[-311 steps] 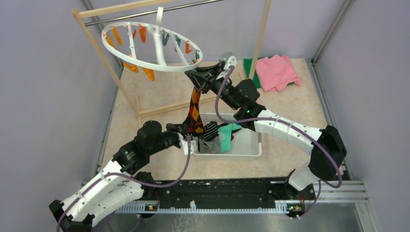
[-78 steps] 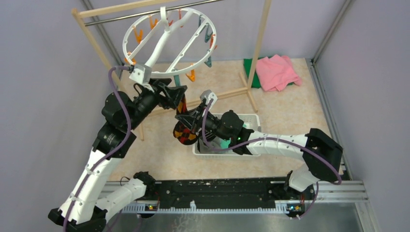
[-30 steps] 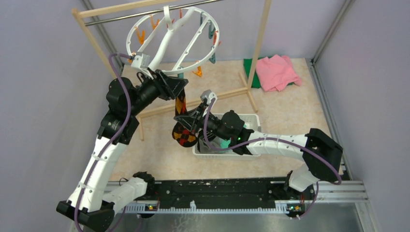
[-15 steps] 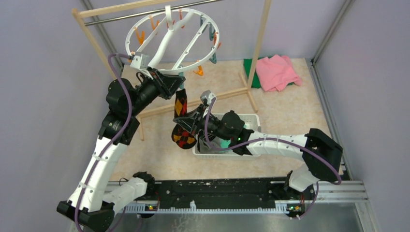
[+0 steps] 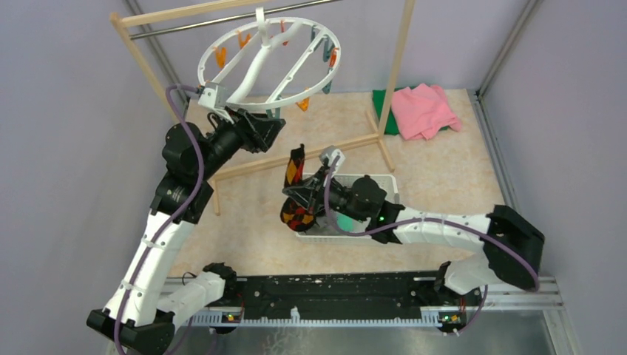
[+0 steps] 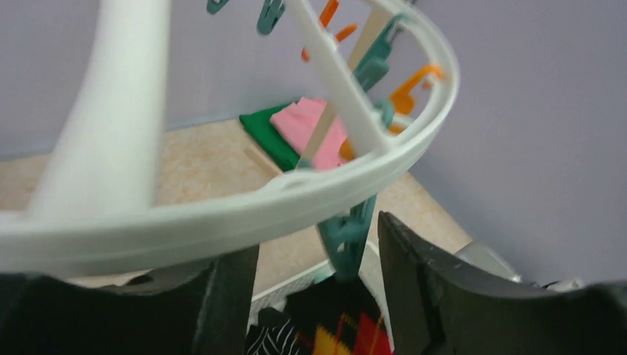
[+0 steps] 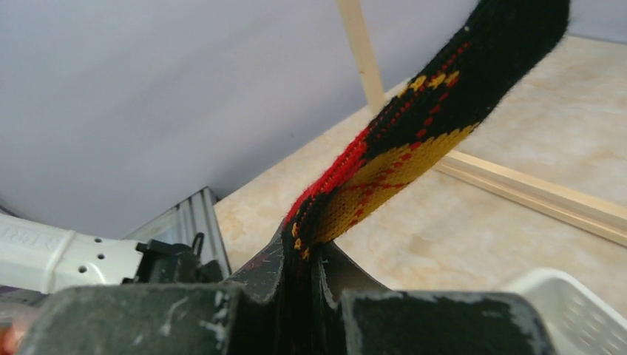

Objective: Remove the socks clipped to the hanger

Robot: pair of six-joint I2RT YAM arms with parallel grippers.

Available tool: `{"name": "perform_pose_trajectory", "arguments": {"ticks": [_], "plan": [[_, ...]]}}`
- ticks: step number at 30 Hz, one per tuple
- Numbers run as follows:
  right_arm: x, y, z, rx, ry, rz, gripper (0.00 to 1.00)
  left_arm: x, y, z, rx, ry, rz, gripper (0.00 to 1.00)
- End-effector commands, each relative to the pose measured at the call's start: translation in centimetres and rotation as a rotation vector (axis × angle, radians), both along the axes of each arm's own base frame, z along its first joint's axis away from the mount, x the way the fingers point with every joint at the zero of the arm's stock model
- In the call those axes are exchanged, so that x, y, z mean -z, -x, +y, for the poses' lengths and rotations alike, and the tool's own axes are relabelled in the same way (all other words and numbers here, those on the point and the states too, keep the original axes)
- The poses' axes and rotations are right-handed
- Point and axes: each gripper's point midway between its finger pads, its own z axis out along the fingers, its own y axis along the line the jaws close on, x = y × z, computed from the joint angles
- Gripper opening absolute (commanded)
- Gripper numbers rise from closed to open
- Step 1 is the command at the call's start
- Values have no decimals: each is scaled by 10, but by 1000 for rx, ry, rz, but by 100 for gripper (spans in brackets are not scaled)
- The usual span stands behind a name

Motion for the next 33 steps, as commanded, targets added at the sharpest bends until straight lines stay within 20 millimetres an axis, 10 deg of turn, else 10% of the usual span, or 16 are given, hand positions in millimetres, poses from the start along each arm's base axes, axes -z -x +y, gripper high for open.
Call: {"name": "perform_pose_trajectory", "arguments": {"ticks": [1, 3, 9, 17, 30, 33], "plan": [[-31, -16, -59, 151, -21, -49, 0, 9, -5, 13, -59, -111, -79, 85], [-23, -22, -86, 212, 25, -54, 0, 24, -9, 19, -86, -184, -75, 99], [15, -31, -145, 360, 193, -30, 0, 83, -3, 28, -48, -435, -43, 99], [82, -17, -171, 375, 402, 113, 0, 170, 27, 31, 228, -794, 43, 99], [167, -1, -190, 320, 714, 316, 1, 190, 7, 41, 209, -907, 65, 99], [177, -4, -192, 320, 740, 405, 34, 185, 5, 41, 194, -902, 48, 99]]}}
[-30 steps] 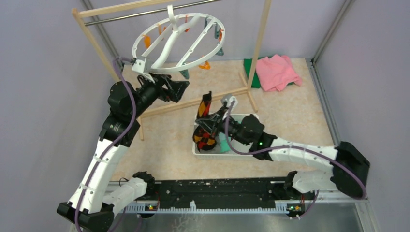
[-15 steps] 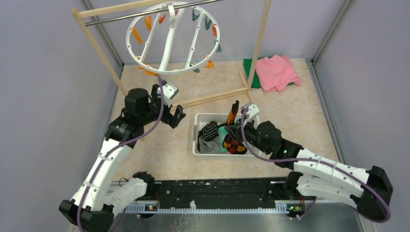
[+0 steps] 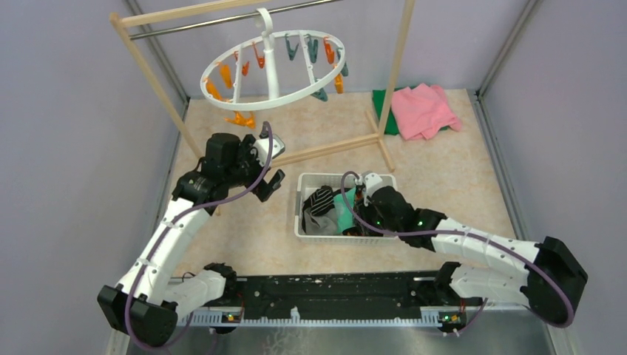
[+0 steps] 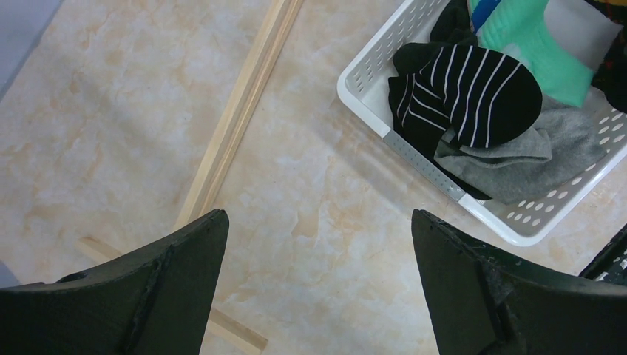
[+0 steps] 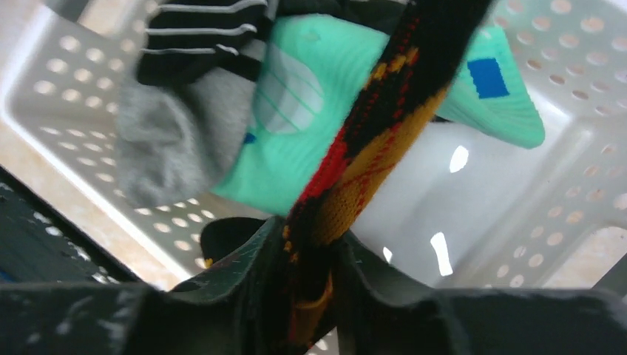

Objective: Remove the socks clipped to the hanger

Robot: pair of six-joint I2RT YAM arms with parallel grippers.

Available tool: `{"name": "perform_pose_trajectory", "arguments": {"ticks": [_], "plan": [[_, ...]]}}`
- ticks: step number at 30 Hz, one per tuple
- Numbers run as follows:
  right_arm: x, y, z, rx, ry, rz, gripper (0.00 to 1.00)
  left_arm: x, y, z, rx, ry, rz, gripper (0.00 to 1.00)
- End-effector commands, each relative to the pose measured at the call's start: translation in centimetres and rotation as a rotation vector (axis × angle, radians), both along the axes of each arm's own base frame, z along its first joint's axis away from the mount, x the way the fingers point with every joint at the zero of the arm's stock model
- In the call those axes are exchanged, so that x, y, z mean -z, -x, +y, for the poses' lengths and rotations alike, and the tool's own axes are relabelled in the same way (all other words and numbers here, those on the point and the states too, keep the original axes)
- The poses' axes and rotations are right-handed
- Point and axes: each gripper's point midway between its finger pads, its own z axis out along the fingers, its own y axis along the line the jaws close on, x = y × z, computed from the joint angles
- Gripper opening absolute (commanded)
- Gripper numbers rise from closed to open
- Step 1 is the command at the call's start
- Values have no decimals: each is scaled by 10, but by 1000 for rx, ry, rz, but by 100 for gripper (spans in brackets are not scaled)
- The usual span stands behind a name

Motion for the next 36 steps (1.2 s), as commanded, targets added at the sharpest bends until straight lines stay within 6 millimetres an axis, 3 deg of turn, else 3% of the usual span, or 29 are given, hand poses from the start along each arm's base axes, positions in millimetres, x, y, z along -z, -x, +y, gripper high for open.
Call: {"name": "perform_pose_trajectory", "arguments": {"ticks": [1, 3, 6, 12, 14, 16, 19, 23, 28, 32, 34, 36], "plan": [[1, -7, -2, 52, 9, 119, 44, -19, -6, -1, 16, 13, -85, 99], [-5, -16, -6, 92, 8, 169, 64, -22, -8, -1, 14, 8, -93, 99], [-30, -28, -11, 131, -9, 198, 70, -27, -10, 1, 7, -4, -97, 99], [-98, -30, -14, 133, -40, 160, 66, -35, -14, -2, 16, 2, -107, 99], [-110, -34, -15, 140, -59, 128, 61, -39, -14, -4, 23, 8, -110, 99], [-114, -42, -10, 147, -101, 81, 50, -41, -15, -5, 27, 15, -114, 99], [-108, -61, -5, 193, -172, 60, 29, -42, -16, -6, 23, 19, -109, 99], [-72, -77, -3, 219, -289, 186, 0, -41, -15, -4, 15, 17, -98, 99], [-13, -83, -20, 291, -195, 275, 0, -43, -16, -2, 2, 20, -110, 99], [18, -84, -27, 310, -116, 299, 0, -45, -20, -2, -19, 39, -109, 99], [17, -85, -26, 302, -110, 296, 0, -41, -21, -2, -31, 50, -105, 99], [-5, -89, -23, 287, -139, 254, 0, -31, -22, -2, -35, 53, -86, 99]]}}
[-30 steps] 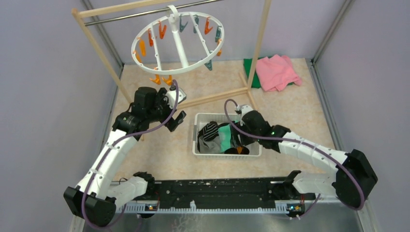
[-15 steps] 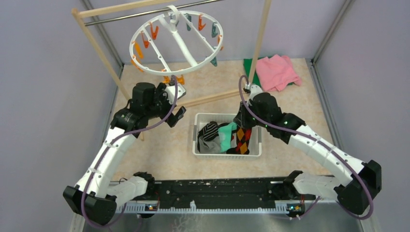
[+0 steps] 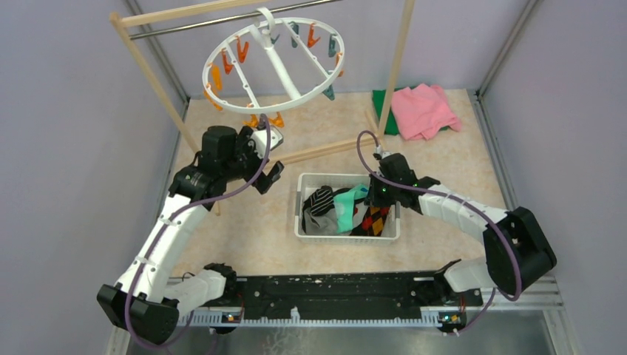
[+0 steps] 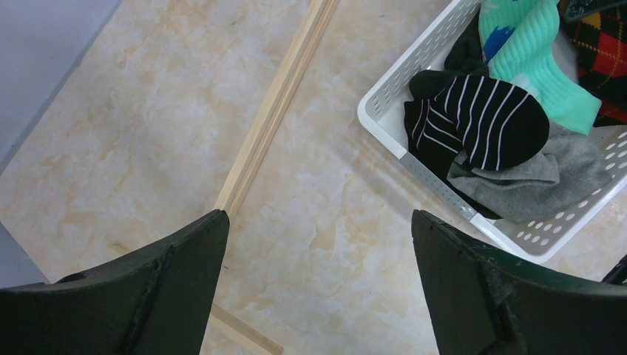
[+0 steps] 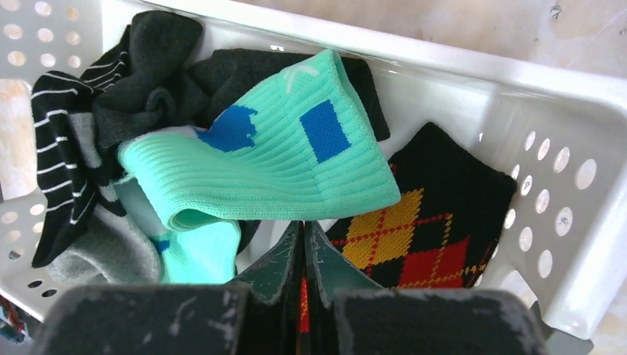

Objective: Remove the socks clipped to the hanger

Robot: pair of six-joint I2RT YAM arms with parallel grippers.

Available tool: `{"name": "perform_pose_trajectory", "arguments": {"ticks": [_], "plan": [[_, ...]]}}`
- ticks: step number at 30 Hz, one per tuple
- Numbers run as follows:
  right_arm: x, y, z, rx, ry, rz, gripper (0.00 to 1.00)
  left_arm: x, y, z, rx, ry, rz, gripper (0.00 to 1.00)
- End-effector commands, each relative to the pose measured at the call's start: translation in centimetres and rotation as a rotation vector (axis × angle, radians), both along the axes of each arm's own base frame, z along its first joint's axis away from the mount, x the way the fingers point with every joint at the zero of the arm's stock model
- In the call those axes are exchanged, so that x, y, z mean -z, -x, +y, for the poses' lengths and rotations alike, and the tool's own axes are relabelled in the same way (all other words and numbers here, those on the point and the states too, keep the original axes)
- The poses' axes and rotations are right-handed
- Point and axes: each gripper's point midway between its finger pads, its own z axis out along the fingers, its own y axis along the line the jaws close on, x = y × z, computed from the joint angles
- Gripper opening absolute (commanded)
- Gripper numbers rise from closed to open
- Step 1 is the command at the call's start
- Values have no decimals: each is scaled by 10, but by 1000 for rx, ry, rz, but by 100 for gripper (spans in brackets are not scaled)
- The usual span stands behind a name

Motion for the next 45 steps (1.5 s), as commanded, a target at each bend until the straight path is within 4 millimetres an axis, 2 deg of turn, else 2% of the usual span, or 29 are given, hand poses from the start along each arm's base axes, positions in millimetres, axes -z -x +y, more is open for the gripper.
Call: {"name": "perform_pose_trajectory", "arguments": {"ticks": [1, 5, 7, 8, 9, 10, 15, 17, 19, 22, 23, 24, 26, 32, 36, 39, 45], "plan": [[-54, -24, 10, -6, -73, -168, 0, 1, -11, -3, -18, 37, -29, 99], [-124, -28, -4, 59, -125, -343, 21, 35, -20, 0, -32, 6, -12, 99], [-147, -29, -22, 125, -112, -419, 46, 51, -26, 1, -47, -4, -13, 99], [-154, -32, -34, 171, -88, -452, 62, 59, -30, 2, -59, -4, -16, 99], [-158, -34, -49, 223, -54, -477, 87, 63, -35, 4, -76, 4, -29, 99], [-160, -39, -69, 300, -5, -502, 97, 68, -40, 5, -87, 12, -44, 99], [-150, -59, -158, 591, 199, -578, 99, 96, -81, 13, -188, 72, -118, 99], [-145, -59, -184, 685, 247, -619, 99, 110, -91, 19, -232, 86, -79, 99], [-142, -57, -209, 794, 279, -671, 99, 116, -102, 25, -274, 117, -52, 99], [-139, -52, -236, 905, 270, -773, 99, 118, -125, 39, -374, 149, -2, 99], [-128, -49, -241, 904, 295, -805, 99, 122, -131, 42, -399, 158, 44, 99], [-133, -49, -246, 918, 310, -863, 99, 126, -133, 43, -414, 156, 102, 99], [-116, -40, -260, 958, 383, -894, 99, 135, -139, 47, -453, 163, 121, 99], [-91, -45, -274, 949, 471, -853, 99, 151, -142, 65, -479, 221, -12, 99], [-85, -58, -269, 920, 436, -876, 99, 164, -142, 76, -522, 264, -47, 99], [-79, -69, -260, 875, 413, -884, 99, 173, -135, 77, -507, 275, -84, 99], [-66, -81, -257, 850, 417, -913, 99, 165, -121, 94, -552, 312, -244, 99]]}}
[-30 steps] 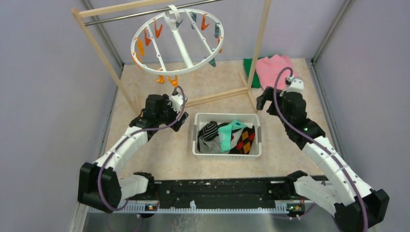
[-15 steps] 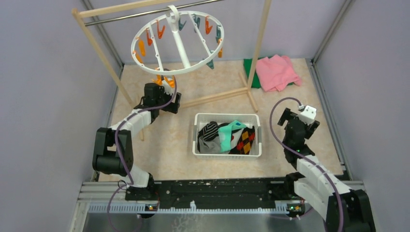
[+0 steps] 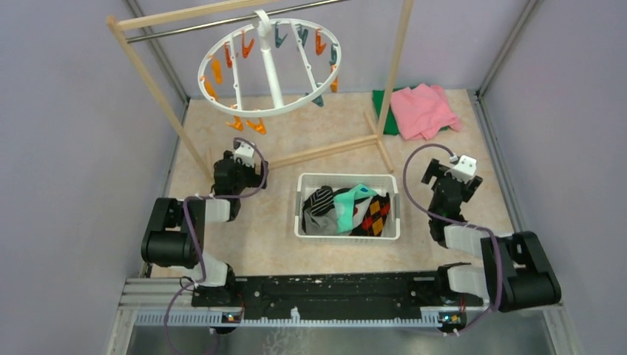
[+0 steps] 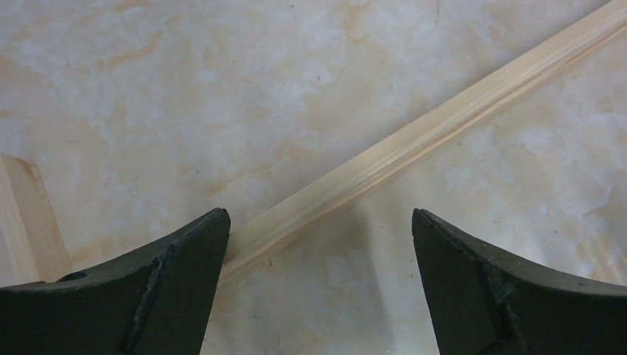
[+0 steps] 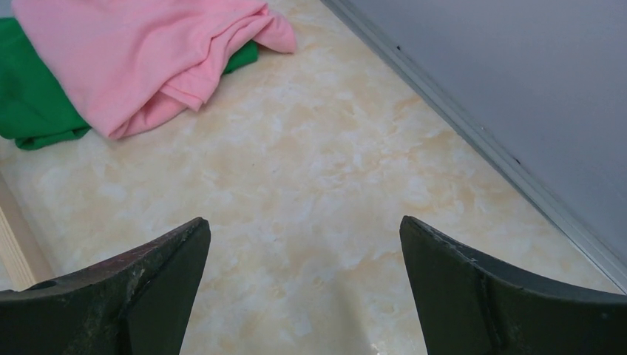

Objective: Remove the socks clipped to the hanger

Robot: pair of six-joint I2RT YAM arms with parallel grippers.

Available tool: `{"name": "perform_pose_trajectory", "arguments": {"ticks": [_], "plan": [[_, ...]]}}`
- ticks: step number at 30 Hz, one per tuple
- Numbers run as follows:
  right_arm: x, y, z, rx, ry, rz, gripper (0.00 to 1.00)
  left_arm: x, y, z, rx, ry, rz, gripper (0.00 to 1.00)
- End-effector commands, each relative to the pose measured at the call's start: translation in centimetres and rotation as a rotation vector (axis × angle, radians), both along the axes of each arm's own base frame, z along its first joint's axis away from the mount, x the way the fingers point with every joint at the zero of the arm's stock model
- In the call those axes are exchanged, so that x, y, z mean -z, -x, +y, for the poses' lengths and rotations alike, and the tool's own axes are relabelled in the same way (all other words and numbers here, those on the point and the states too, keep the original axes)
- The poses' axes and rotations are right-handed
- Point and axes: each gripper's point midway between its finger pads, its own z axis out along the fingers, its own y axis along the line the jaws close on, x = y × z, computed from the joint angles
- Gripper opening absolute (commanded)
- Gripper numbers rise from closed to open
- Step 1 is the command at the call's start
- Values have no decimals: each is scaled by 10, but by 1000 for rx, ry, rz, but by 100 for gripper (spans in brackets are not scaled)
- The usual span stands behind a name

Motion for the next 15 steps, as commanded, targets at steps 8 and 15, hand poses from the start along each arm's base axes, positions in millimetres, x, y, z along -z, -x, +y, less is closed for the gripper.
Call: {"name": "perform_pose_trajectory", "arguments": {"ticks": [8, 15], "plan": [[-3, -16, 16, -125, 30, -122, 99, -36, 35, 25, -103, 62, -373, 99], [7, -22, 24, -178, 74, -92, 99, -25, 17, 34, -167, 66, -282, 99]]}}
